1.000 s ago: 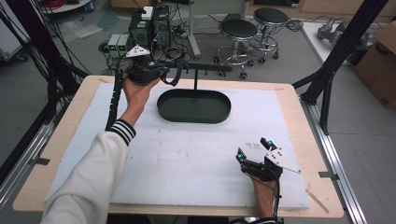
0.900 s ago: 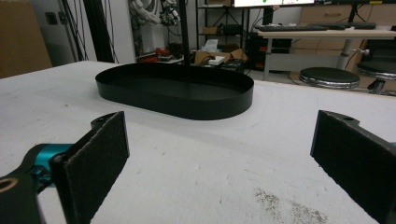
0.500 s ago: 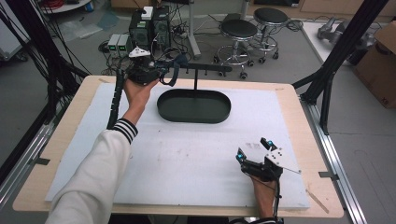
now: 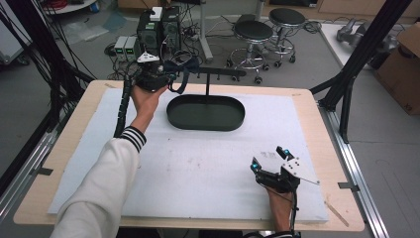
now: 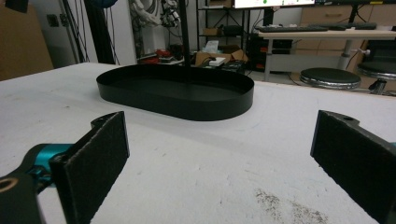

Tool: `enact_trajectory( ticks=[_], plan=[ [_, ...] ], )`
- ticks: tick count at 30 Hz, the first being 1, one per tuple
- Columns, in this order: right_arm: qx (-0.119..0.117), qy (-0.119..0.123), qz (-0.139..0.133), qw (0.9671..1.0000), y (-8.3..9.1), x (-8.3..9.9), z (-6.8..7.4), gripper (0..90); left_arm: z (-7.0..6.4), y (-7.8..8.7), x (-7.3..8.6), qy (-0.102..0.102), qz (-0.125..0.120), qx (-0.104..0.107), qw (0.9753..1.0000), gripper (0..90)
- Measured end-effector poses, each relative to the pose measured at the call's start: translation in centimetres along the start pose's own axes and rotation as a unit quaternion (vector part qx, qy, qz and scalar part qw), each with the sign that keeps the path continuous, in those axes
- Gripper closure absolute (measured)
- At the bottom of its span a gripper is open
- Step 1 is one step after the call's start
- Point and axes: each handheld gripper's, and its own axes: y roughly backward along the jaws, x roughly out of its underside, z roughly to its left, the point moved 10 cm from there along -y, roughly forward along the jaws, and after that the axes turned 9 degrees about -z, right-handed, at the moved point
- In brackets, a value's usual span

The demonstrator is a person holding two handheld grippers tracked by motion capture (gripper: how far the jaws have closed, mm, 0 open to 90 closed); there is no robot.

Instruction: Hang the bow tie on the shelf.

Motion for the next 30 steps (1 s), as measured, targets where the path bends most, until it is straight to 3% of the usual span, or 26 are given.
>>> enact_trajectory(
  ticks=[8, 17, 25, 28, 29, 30],
  plan=[
    [0.001, 0.000, -0.003, 1.0000, 0.0, 0.0, 0.0, 3.3, 0.0, -0.1, 0.6, -0.005, 0.008, 0.000, 1.0000, 88.8],
    [0.000, -0.001, -0.003, 1.0000, 0.0, 0.0, -0.1, 3.4, 0.7, 0.0, 1.4, 0.004, 0.011, -0.003, 0.9999, 88.8],
    [0.000, -0.002, -0.003, 1.0000, 0.0, 0.0, -0.1, 3.3, 0.4, -0.3, 1.6, 0.003, 0.013, 0.006, 0.9999, 88.1],
    [0.000, -0.002, -0.003, 1.0000, 0.0, 0.0, 0.0, 3.3, 0.4, -0.3, 1.7, 0.004, 0.015, 0.007, 0.9999, 83.9],
    [0.000, -0.002, -0.003, 1.0000, 0.0, 0.0, 0.0, 3.4, 0.4, -0.3, 1.7, 0.000, 0.016, 0.005, 0.9999, 77.9],
    [0.000, -0.002, -0.003, 1.0000, 0.0, 0.0, 0.0, 3.4, 0.4, -0.2, 1.8, -0.008, 0.016, 0.000, 0.9998, 77.9]
  ],
)
